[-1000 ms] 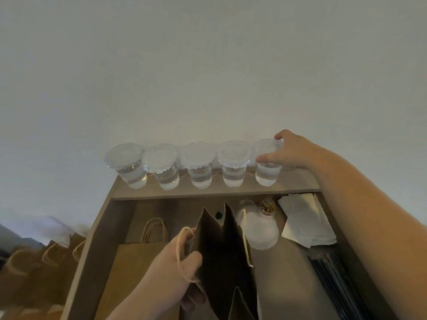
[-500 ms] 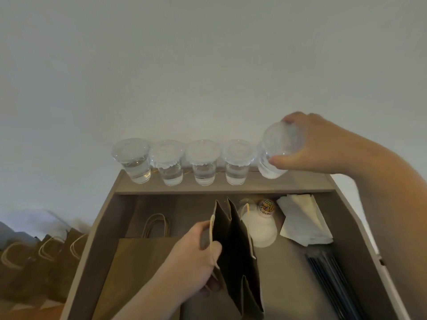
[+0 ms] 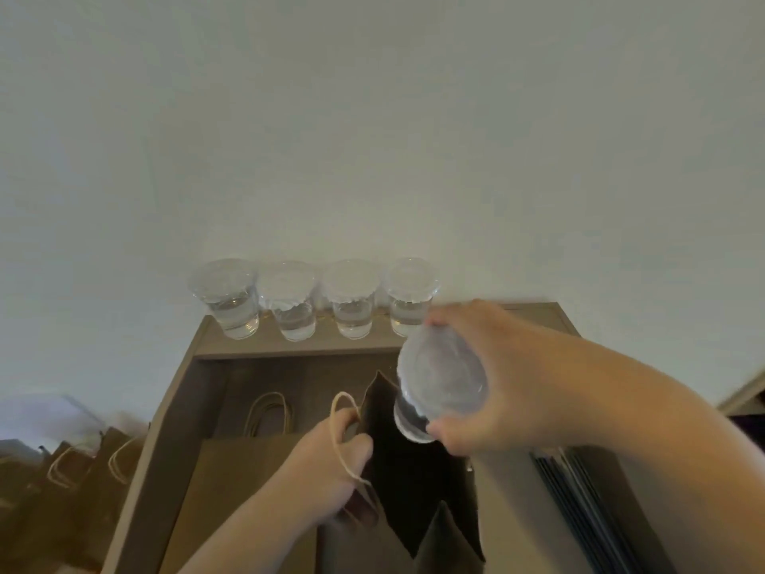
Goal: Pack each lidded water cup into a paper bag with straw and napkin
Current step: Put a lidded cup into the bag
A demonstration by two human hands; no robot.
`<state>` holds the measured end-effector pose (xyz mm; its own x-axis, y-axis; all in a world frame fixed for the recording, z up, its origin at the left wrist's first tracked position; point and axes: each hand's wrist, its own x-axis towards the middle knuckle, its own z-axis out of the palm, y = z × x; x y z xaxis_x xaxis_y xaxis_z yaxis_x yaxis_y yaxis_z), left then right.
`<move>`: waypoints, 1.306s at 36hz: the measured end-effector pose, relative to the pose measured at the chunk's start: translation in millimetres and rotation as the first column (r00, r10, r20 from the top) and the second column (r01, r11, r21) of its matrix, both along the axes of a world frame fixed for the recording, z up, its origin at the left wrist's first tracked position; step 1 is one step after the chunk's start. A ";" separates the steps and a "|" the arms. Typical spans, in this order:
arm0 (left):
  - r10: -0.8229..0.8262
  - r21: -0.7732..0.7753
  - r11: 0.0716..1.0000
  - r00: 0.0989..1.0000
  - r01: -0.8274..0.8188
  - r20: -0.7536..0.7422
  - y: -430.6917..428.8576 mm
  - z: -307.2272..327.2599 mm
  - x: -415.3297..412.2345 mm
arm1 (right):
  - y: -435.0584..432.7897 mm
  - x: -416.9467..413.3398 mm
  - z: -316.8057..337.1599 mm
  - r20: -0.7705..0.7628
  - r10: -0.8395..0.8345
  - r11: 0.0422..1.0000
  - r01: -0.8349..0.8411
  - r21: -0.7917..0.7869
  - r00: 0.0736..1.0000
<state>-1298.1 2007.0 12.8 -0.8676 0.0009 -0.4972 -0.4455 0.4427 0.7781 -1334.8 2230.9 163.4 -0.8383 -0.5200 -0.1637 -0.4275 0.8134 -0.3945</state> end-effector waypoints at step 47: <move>-0.094 -0.022 0.995 0.991 0.092 -0.094 16.5 29.8 26.9 | -70.6 -11.1 -169.4 0.237 0.172 0.561 -0.293 0.774 0.956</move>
<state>-1271.3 2023.5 42.6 -0.9074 0.0762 -0.4134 -0.3262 0.4926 0.8068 -1345.9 2160.3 -6.0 -0.6492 -0.3040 -0.6972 -0.6472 0.7023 0.2965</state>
